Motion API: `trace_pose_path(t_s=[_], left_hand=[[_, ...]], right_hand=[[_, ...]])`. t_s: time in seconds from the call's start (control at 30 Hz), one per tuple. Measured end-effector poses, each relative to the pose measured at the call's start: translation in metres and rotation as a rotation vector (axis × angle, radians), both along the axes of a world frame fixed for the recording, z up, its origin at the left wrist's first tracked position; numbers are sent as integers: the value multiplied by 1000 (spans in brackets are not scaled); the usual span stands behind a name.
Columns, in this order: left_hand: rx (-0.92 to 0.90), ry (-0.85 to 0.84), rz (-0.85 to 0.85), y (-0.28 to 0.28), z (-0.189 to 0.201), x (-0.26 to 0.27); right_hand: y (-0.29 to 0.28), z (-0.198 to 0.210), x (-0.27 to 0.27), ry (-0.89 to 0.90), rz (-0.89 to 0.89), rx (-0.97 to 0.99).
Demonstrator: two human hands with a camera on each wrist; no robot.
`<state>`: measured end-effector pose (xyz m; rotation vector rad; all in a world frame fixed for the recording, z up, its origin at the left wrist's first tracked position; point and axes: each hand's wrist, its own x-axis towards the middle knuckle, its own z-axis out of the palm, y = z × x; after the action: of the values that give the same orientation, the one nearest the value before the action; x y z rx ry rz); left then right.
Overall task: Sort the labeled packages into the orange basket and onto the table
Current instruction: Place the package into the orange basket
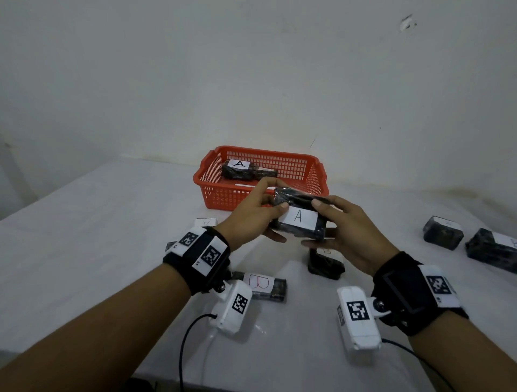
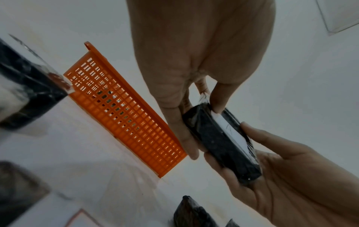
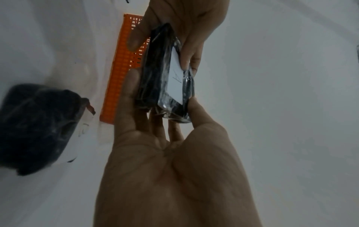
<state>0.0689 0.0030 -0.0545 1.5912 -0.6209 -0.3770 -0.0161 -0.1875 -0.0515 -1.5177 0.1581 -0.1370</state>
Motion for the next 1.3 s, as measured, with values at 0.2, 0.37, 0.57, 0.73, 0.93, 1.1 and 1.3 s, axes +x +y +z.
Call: trace_pose_path(t_s=[0.2, 0.37, 0.57, 0.73, 0.93, 1.1, 1.3], left_hand=[[-24, 62, 132, -3, 11, 13], [-34, 80, 222, -14, 23, 42], [-19, 184, 193, -30, 57, 78], [-10, 213, 251, -51, 78, 111], [199, 127, 278, -78, 80, 171], [280, 133, 278, -92, 82, 200], [376, 170, 310, -105, 69, 237]], right_hand=[[2, 11, 23, -100, -65, -80], [1, 26, 50, -62, -118, -55], [-14, 55, 92, 57, -133, 15], [-29, 72, 129, 97, -205, 12], [-45, 77, 177, 176, -270, -62], [-56, 77, 215, 241, -306, -150], [-63, 62, 256, 278, -354, -341]])
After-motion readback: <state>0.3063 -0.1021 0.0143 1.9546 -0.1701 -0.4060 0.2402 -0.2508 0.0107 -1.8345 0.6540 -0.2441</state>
